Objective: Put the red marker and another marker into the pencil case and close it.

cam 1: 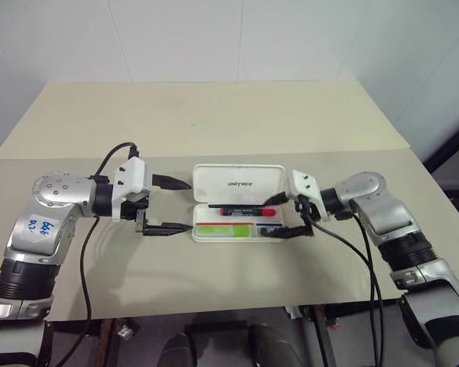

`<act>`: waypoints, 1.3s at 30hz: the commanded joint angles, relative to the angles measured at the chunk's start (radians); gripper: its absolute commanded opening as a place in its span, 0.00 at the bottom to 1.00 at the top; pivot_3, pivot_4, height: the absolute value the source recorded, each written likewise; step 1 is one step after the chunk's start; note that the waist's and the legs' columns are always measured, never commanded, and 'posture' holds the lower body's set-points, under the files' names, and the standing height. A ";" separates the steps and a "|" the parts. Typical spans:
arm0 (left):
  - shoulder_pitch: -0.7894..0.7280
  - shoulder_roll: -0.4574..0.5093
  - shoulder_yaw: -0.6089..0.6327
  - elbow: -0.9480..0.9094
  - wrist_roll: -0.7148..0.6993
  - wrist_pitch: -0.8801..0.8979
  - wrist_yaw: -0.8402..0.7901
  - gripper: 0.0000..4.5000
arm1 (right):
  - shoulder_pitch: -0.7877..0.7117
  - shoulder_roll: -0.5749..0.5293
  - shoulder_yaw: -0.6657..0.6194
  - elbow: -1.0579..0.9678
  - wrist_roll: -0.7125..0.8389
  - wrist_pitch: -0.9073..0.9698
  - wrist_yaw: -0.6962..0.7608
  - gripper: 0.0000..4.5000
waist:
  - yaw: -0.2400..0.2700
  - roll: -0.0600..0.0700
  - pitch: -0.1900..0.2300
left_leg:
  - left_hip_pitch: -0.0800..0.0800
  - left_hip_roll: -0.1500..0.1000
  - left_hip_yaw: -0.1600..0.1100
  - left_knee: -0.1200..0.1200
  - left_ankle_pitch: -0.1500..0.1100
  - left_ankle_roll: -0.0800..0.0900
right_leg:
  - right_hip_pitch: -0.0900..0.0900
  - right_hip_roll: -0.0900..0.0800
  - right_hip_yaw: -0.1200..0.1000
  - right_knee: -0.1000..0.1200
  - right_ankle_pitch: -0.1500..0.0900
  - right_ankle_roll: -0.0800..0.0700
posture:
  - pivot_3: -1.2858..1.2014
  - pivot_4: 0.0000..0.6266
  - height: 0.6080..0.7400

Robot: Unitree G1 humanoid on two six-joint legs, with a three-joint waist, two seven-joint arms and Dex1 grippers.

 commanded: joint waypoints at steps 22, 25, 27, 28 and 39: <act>-0.017 -0.034 0.113 0.122 -0.035 -0.081 0.023 0.49 | 0.272 -0.146 -0.416 -0.277 0.311 0.051 -0.128 1.00 | 0.002 0.000 0.000 | 0.001 0.000 0.000 0.000 0.000 0.000 | 0.001 0.000 0.000 0.000 0.000 0.000 | 0.52 0.24 1.00; -0.024 -0.041 0.114 0.133 -0.035 -0.086 0.026 0.25 | 0.264 -0.137 -0.402 -0.282 0.309 0.047 -0.150 1.00 | 0.003 0.000 0.000 | 0.000 0.000 0.000 0.000 0.000 0.000 | 0.001 0.000 0.000 -0.001 0.000 0.000 | 0.52 0.24 1.00; -0.036 -0.051 0.117 0.151 -0.018 -0.112 0.046 0.11 | 0.255 -0.131 -0.394 -0.278 0.306 0.044 -0.162 1.00 | 0.002 0.000 0.000 | 0.001 0.000 0.000 0.000 0.000 0.000 | 0.001 0.000 0.000 -0.001 0.000 0.000 | 0.52 0.24 1.00; -0.042 -0.058 0.120 0.159 -0.022 -0.114 0.054 0.02 | 0.253 -0.129 -0.392 -0.278 0.305 0.044 -0.165 1.00 | 0.003 0.000 0.000 | 0.001 0.000 0.000 0.000 0.000 0.000 | 0.001 0.000 0.000 -0.001 0.000 0.000 | 0.52 0.24 1.00; -0.149 -0.169 0.148 0.292 0.039 -0.166 0.300 0.01 | 0.253 -0.117 -0.384 -0.303 0.323 0.074 -0.194 1.00 | 0.005 0.000 0.000 | 0.000 0.000 0.000 0.000 0.000 0.000 | 0.001 0.000 0.000 -0.001 0.001 0.001 | 0.52 0.24 1.00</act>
